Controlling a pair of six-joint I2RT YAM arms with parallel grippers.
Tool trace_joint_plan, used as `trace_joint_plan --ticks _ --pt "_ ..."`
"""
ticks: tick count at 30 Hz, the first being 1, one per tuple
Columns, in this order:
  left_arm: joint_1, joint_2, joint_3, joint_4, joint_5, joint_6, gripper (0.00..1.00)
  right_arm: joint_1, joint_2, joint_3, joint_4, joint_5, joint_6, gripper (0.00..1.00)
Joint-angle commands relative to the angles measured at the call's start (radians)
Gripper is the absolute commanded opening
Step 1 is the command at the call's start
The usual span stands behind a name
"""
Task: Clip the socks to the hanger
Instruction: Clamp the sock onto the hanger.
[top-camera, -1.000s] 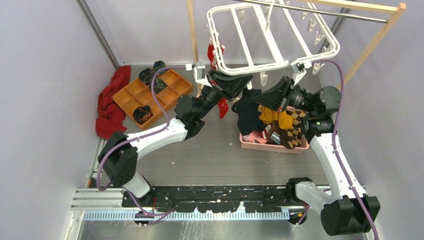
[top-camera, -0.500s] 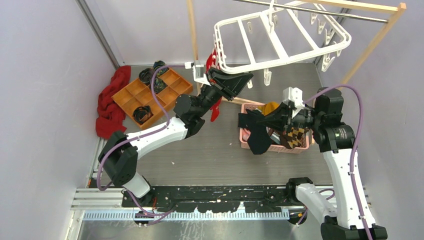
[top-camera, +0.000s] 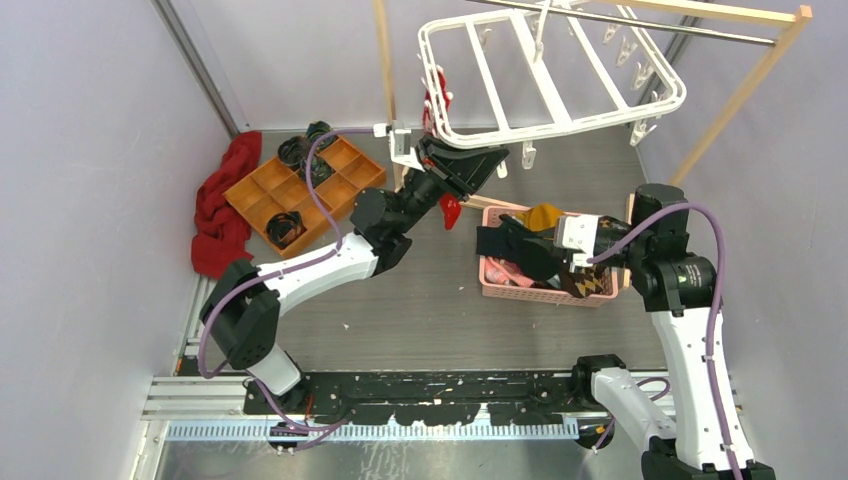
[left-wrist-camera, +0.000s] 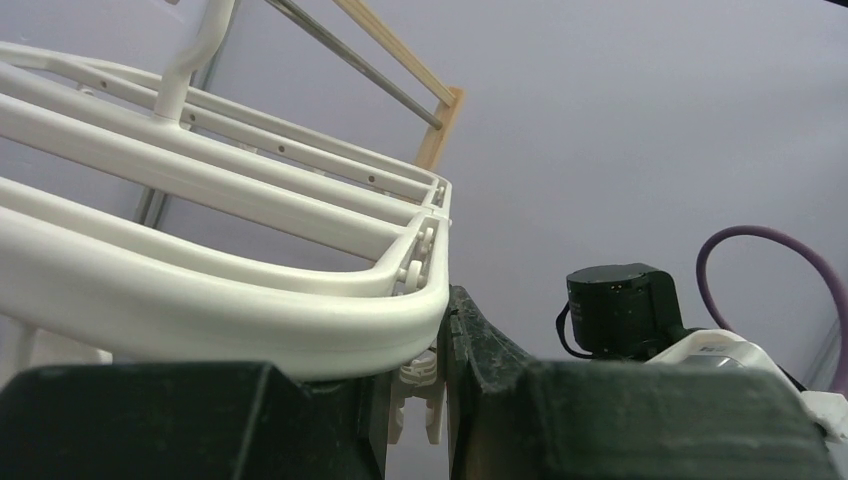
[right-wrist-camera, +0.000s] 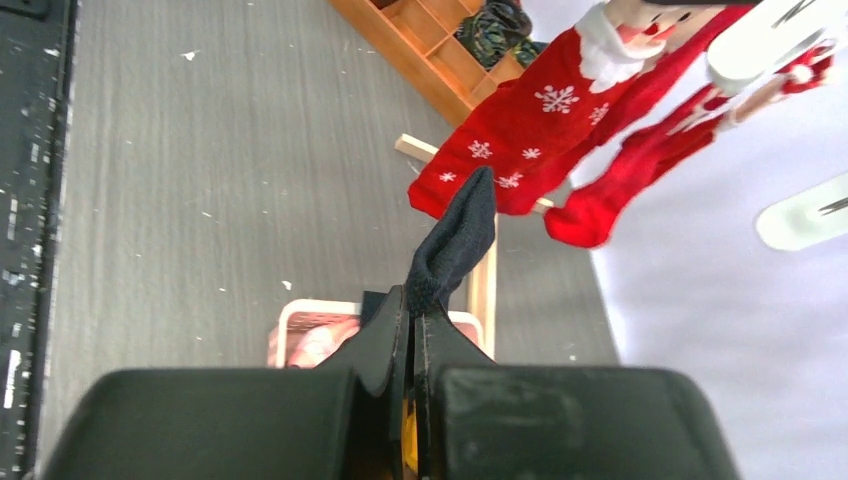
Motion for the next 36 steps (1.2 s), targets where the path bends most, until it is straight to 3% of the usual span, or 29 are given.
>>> trace_joint_plan --ticks 1,7,14,19,22,27,31,36 --pt "0.006 -0.001 0.045 0.068 0.003 -0.015 0.03 0.007 -0.018 0.048 0.03 0.011 -0.075 0.01" --pt "0.008 -0.006 0.041 0.066 -0.033 -0.029 0.02 0.013 -0.03 0.025 0.266 0.067 0.236 0.01" --pt "0.007 -0.034 0.038 0.018 -0.094 -0.045 0.01 0.037 -0.114 -0.074 0.51 0.191 0.45 0.01" --pt "0.008 -0.047 0.035 -0.011 -0.127 -0.071 0.0 0.038 -0.047 -0.01 0.466 0.018 0.631 0.01" --pt "0.006 -0.057 0.028 -0.017 -0.146 -0.082 0.0 0.045 -0.033 -0.067 0.739 -0.017 0.923 0.01" --pt "0.008 -0.069 0.027 -0.024 -0.162 -0.098 0.0 0.058 0.019 -0.107 1.014 -0.077 1.194 0.01" --pt "0.008 -0.071 0.028 -0.016 -0.162 -0.11 0.0 0.086 0.078 -0.16 1.33 -0.046 1.46 0.01" --pt "0.008 -0.066 0.032 -0.008 -0.163 -0.121 0.0 0.158 0.138 -0.169 1.508 0.029 1.604 0.01"
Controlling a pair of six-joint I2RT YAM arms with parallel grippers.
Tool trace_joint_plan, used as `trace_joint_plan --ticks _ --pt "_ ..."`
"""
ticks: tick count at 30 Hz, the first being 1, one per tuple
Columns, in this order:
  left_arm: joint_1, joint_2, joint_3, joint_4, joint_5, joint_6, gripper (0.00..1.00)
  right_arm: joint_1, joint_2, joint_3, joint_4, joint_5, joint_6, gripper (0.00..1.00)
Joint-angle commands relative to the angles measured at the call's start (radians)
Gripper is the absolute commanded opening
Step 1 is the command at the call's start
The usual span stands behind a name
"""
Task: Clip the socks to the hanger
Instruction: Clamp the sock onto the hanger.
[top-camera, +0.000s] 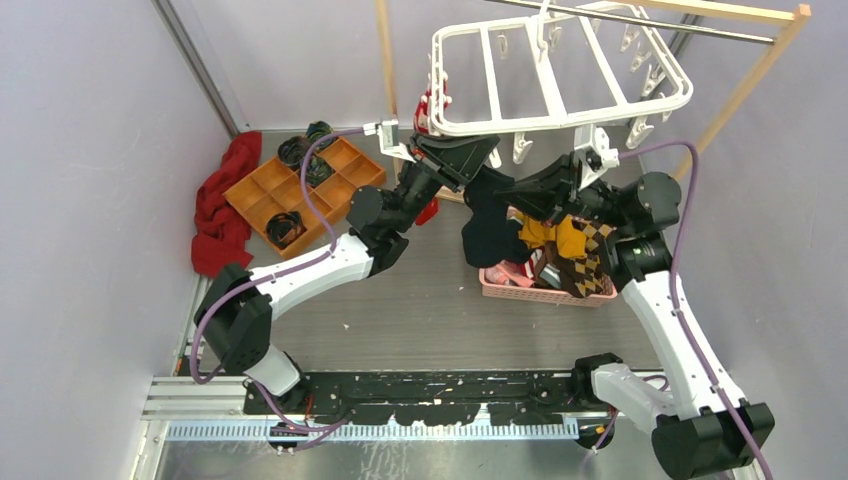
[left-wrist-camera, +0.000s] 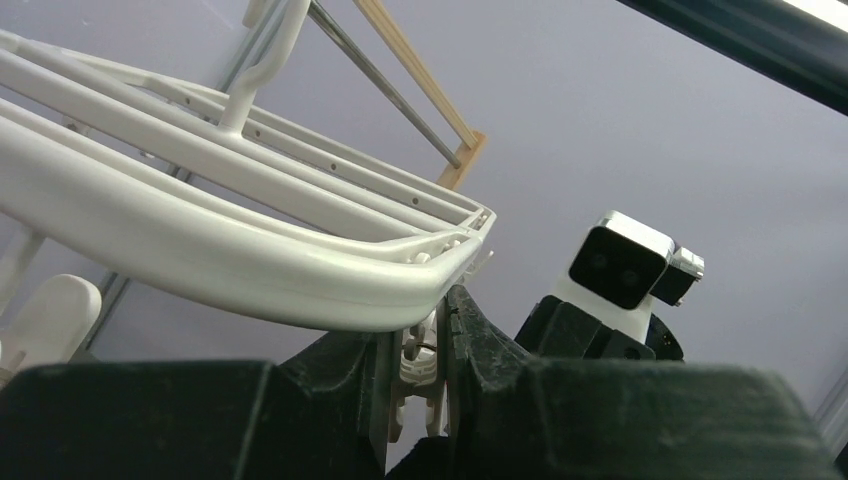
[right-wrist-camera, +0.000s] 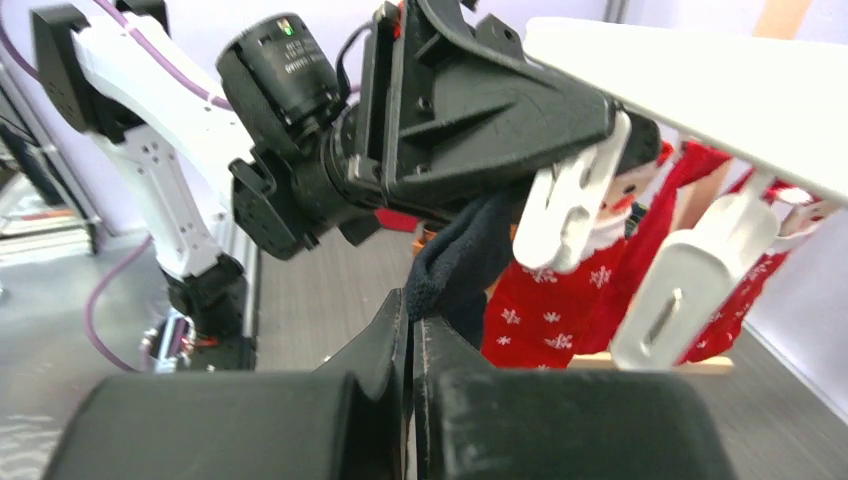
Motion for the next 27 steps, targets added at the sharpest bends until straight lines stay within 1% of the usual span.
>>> trace_joint_plan --ticks 1,4,7,9,12,15,17,19,21,24,27 --pt "0.006 -0.031 0.033 0.051 -0.031 -0.02 0.0 0.063 0.026 0.001 0.298 0.062 0.245 0.01" --pt "0.007 -0.018 0.038 0.069 -0.029 -0.034 0.0 0.072 0.027 -0.016 0.488 0.064 0.368 0.01" --pt "0.009 -0.012 0.043 0.072 -0.026 -0.039 0.0 0.073 0.017 0.021 0.565 0.022 0.45 0.01" --pt "0.009 -0.008 0.046 0.074 -0.022 -0.041 0.0 0.073 0.002 0.045 0.587 -0.009 0.472 0.01" --pt "0.011 -0.002 0.048 0.077 -0.02 -0.045 0.0 0.079 -0.026 0.078 0.59 -0.035 0.489 0.01" --pt "0.012 0.006 0.053 0.08 -0.017 -0.051 0.0 0.116 -0.043 0.098 0.556 -0.038 0.486 0.01" --pt "0.012 0.011 0.057 0.083 -0.012 -0.056 0.0 0.149 -0.04 0.09 0.497 -0.009 0.456 0.01" --pt "0.012 0.016 0.058 0.085 -0.006 -0.062 0.0 0.173 -0.016 0.064 0.48 0.036 0.454 0.01" --pt "0.011 0.016 0.059 0.086 -0.002 -0.065 0.0 0.183 0.017 0.043 0.475 0.083 0.468 0.01" --pt "0.012 0.016 0.057 0.087 0.001 -0.065 0.0 0.192 0.049 0.034 0.453 0.114 0.47 0.01" --pt "0.012 0.017 0.057 0.093 0.001 -0.065 0.0 0.191 0.07 0.025 0.387 0.153 0.431 0.01"
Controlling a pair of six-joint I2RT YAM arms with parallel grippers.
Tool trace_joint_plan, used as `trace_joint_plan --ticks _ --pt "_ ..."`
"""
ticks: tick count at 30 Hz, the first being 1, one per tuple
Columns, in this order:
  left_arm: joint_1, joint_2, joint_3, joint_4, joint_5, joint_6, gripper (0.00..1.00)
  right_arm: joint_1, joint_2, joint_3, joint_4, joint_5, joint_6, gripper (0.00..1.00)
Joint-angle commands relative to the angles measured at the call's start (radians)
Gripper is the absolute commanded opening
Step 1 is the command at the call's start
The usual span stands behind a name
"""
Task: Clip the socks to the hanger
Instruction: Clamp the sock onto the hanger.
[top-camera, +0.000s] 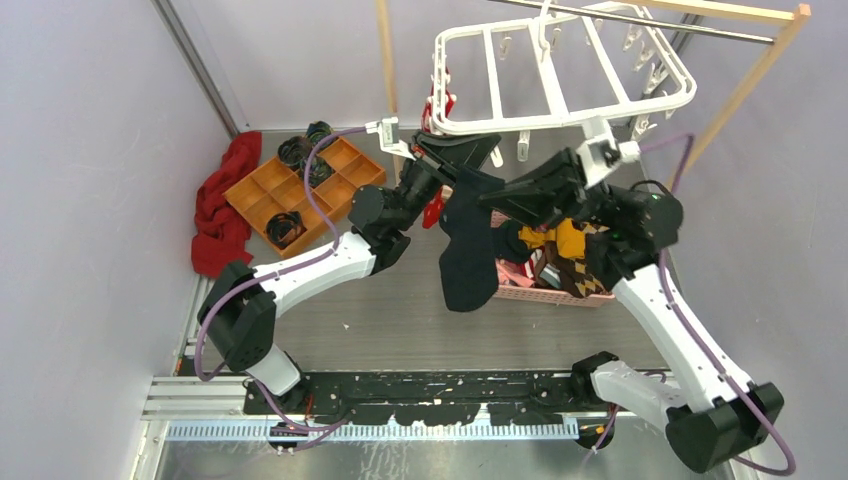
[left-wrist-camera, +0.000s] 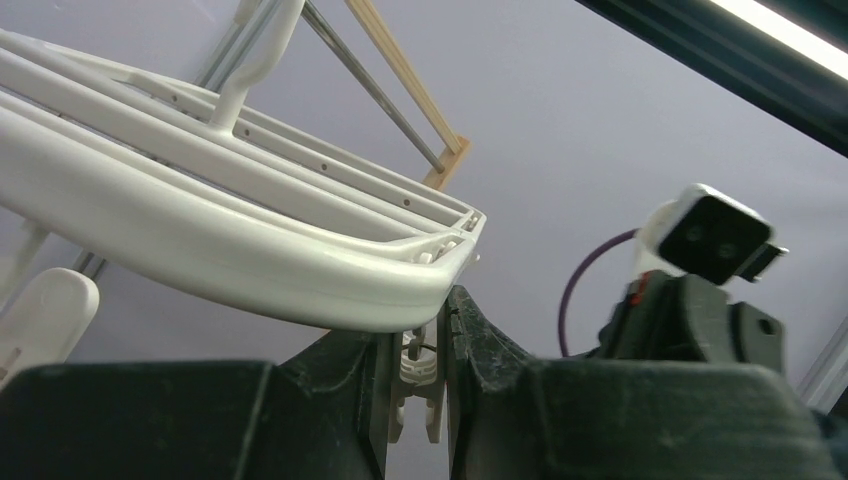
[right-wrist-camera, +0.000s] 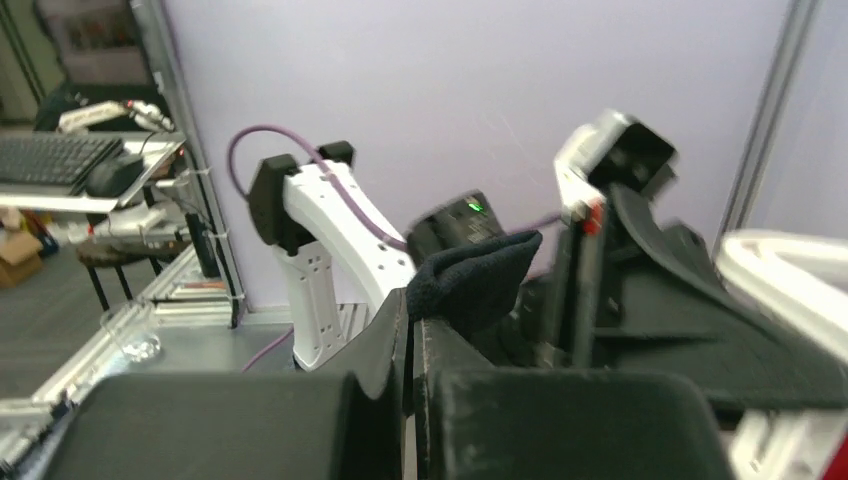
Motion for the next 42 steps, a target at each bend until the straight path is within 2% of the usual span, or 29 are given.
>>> trace_joint_plan --ticks 1,10,13,16,19,22,26,28,35,42 --pt "0.008 -0.002 0.044 0.075 -0.008 0.002 0.0 0.005 0.043 -0.022 -0.119 0.112 -0.042 0.01" --pt "0.014 -0.012 0.04 0.077 -0.005 0.001 0.0 -0.06 0.025 -0.018 -0.354 0.195 -0.126 0.01" --pt "0.014 -0.01 0.04 0.078 -0.004 -0.003 0.0 -0.063 0.005 0.005 -0.489 0.295 -0.186 0.01" --pt "0.014 -0.008 0.037 0.078 -0.007 -0.005 0.0 -0.062 -0.02 0.012 -0.556 0.417 -0.205 0.01" --pt "0.014 -0.006 0.04 0.079 -0.008 -0.005 0.0 -0.062 -0.038 0.031 -0.615 0.457 -0.231 0.01" --pt "0.014 0.001 0.046 0.078 -0.006 -0.007 0.0 -0.062 -0.055 0.029 -0.646 0.433 -0.25 0.01" --pt "0.014 0.001 0.049 0.073 -0.005 -0.006 0.0 -0.063 -0.09 0.0 -0.652 0.241 -0.33 0.01" --pt "0.014 0.0 0.05 0.07 -0.003 -0.003 0.0 -0.064 -0.103 -0.002 -0.707 0.207 -0.378 0.01" --pt "0.015 -0.003 0.054 0.065 -0.001 -0.002 0.0 -0.063 -0.12 0.006 -0.874 0.201 -0.532 0.01" --pt "0.015 -0.007 0.051 0.065 0.001 0.0 0.0 -0.089 -0.092 0.021 -0.886 0.223 -0.555 0.01"
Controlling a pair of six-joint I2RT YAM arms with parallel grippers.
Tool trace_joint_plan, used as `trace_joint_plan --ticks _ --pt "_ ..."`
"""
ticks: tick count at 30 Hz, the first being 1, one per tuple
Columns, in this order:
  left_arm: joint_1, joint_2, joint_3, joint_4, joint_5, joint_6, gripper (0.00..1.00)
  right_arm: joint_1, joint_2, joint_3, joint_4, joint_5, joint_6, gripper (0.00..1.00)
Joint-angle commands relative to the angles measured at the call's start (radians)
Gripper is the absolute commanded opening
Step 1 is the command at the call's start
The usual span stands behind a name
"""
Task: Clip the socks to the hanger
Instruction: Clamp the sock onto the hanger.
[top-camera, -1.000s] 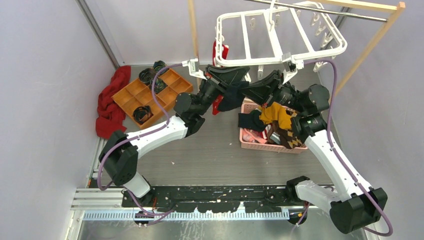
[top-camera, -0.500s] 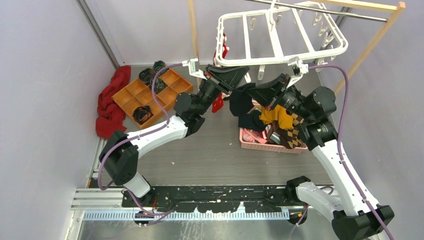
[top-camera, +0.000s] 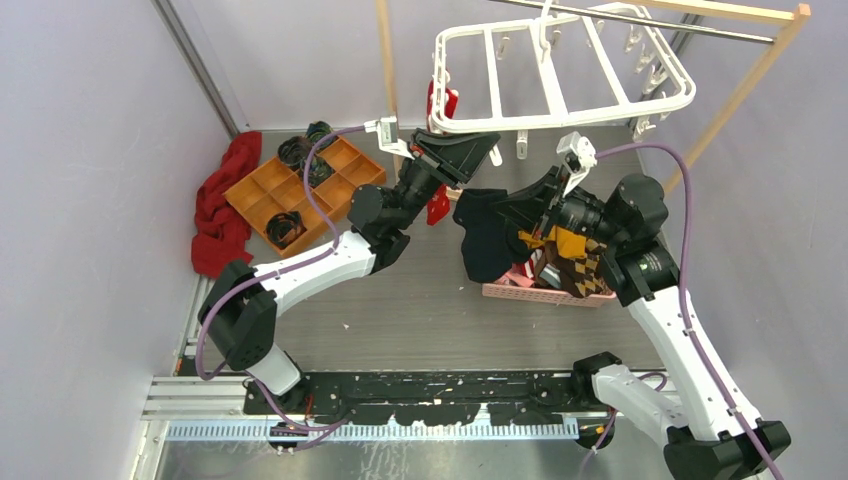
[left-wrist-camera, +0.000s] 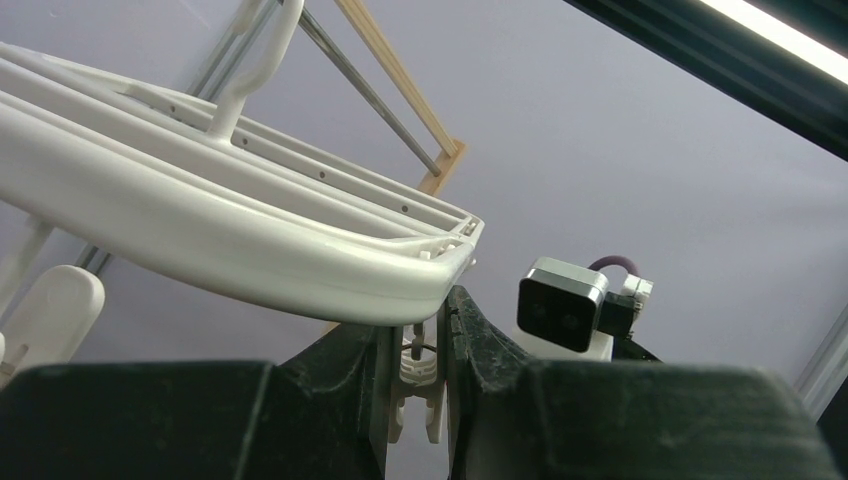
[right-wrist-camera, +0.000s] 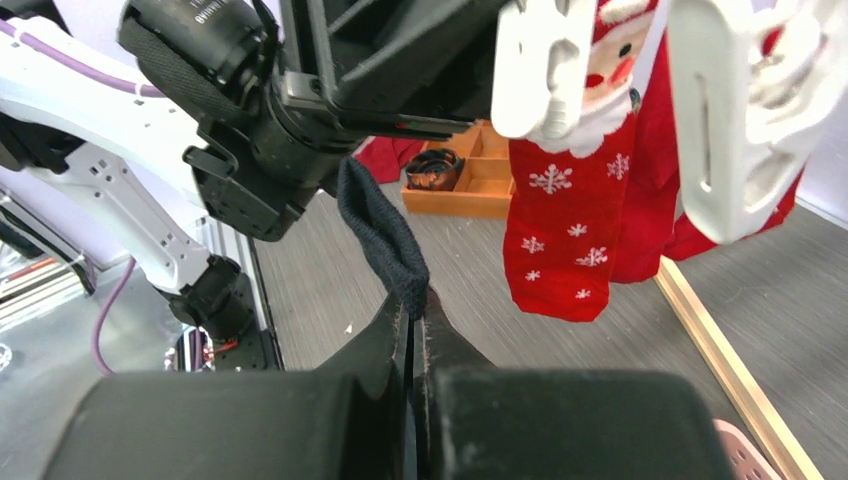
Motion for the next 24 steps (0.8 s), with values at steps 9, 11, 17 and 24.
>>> trace_joint_plan --ticks 9,11,17,24 --pt "0.008 -0.006 0.049 0.048 -0.006 0.003 0.0 -0.095 0.063 0.069 0.107 -0.048 0.044 0.01" --pt "0.008 -0.005 0.051 0.047 -0.005 0.003 0.0 -0.095 0.064 0.073 0.114 -0.05 0.042 0.01" --pt "0.009 -0.001 0.049 0.049 -0.005 0.004 0.0 -0.096 0.063 0.084 0.112 -0.067 0.032 0.01" --pt "0.011 -0.002 0.048 0.053 -0.003 0.002 0.0 -0.108 0.075 0.099 0.112 -0.061 0.053 0.01"
